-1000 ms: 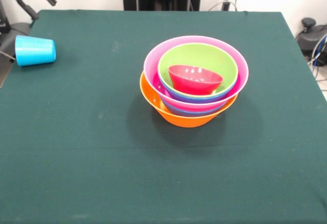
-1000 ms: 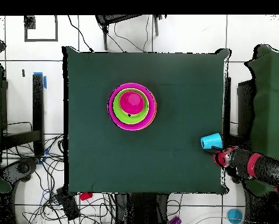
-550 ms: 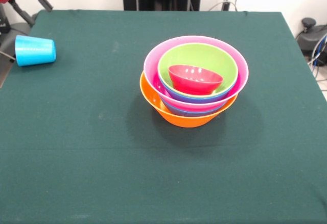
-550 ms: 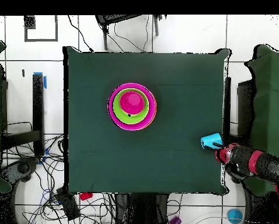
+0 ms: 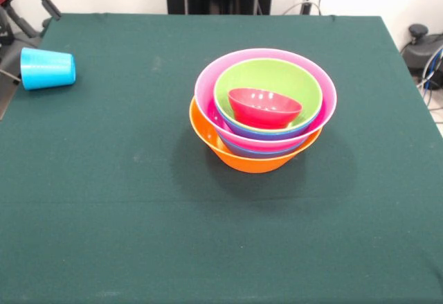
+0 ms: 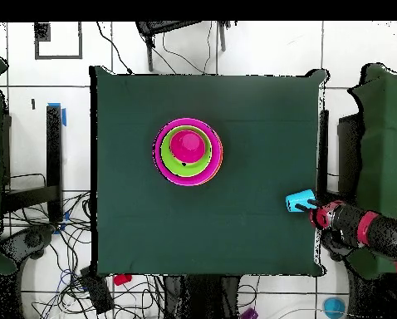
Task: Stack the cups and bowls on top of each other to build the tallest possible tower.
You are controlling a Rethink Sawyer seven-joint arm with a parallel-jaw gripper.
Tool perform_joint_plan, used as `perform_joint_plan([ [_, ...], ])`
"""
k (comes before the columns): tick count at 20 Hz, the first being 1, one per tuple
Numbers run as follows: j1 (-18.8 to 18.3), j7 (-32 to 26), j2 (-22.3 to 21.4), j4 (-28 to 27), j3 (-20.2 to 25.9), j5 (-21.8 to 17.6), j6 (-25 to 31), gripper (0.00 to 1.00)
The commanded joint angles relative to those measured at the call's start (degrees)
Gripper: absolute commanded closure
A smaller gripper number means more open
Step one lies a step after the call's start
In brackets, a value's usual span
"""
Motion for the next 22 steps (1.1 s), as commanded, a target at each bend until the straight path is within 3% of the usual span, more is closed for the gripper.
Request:
perform_joint_plan([
  [1, 2.42, -21.51, 2.94, -5.55, 0.05, -5.61, -3.37, 0.0],
  [8, 2.15, -21.77, 4.28, -7.36, 0.07, -6.7, -4.77, 0.0],
  [22, 2.37, -26.31, 8.82, -10.34, 0.23, -5.28, -4.1, 0.0],
])
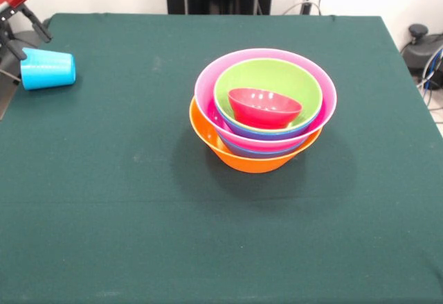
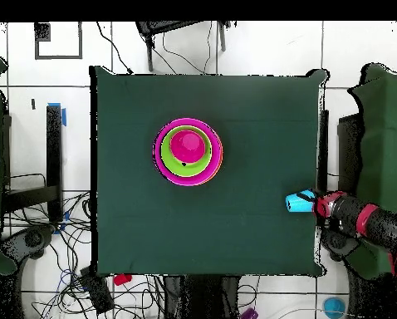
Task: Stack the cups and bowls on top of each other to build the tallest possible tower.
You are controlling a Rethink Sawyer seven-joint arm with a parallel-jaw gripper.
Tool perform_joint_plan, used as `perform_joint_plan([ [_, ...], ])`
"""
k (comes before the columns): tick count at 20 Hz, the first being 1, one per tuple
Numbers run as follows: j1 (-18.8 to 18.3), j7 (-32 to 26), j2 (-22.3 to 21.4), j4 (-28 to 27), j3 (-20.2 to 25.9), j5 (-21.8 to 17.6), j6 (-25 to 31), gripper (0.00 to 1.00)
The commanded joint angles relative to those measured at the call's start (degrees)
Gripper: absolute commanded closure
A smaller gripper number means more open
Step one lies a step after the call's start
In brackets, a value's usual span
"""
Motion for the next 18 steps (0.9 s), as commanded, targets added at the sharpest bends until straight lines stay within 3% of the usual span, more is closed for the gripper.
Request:
perform_joint_plan([
  [1, 2.4, -21.85, 2.97, -5.74, -0.41, -3.8, -1.81, 0.0],
  [12, 2.89, -19.78, 3.15, -6.16, -1.97, -2.47, -1.13, 0.0],
  [18, -0.79, -20.53, 0.05, -1.37, -2.12, -5.28, -3.42, 0.0],
])
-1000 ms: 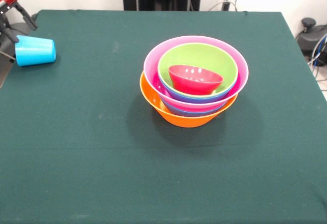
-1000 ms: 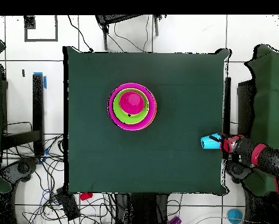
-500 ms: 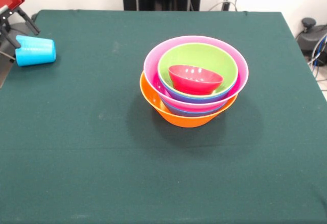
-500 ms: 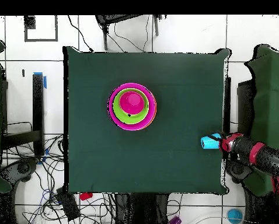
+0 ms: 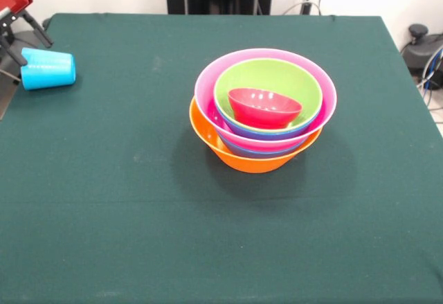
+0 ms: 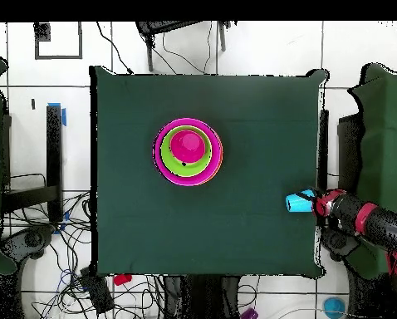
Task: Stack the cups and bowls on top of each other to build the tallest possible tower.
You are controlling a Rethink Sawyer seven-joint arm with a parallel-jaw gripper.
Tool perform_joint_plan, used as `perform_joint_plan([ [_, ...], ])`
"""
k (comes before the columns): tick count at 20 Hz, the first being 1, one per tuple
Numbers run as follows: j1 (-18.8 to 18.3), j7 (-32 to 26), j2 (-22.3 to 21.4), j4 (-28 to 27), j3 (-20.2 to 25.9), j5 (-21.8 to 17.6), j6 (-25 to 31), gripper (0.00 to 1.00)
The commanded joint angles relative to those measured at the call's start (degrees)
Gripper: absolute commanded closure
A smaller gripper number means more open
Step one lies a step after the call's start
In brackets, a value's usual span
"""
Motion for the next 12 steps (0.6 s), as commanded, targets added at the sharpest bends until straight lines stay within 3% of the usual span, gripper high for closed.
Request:
perform_joint_plan([
  [1, -1.54, -15.38, -2.75, 1.15, -2.5, -5.61, -4.12, 0.0],
  [7, -6.49, -12.21, -7.6, 9.24, -2.83, -6.55, -4.9, 0.0],
  [12, -8.88, -10.76, -9.39, 12.81, -2.85, -6.32, -3.95, 0.0],
])
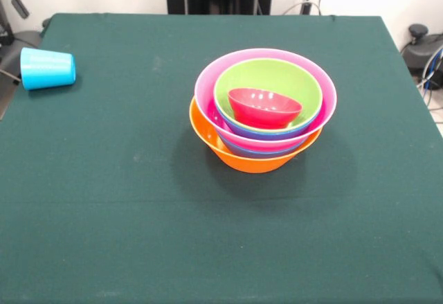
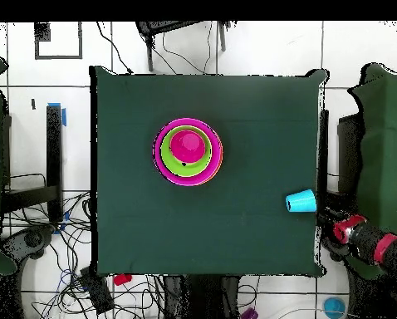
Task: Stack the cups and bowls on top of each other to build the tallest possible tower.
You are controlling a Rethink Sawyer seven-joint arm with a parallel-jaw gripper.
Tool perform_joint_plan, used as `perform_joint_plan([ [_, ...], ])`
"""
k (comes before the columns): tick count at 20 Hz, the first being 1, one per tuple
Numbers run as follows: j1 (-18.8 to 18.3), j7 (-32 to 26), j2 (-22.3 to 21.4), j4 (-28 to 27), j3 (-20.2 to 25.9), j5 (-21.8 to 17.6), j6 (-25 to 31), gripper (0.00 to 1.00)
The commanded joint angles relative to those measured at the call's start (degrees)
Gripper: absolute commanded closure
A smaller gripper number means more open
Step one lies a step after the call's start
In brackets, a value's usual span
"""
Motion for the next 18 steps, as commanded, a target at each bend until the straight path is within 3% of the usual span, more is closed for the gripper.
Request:
perform_joint_plan([
  [1, 0.1, -10.43, -3.72, 6.66, -2.89, -4.88, -2.52, 0.0],
  [18, -0.16, -11.4, -1.89, 5.92, -3.95, -7.29, -5.15, 0.0],
])
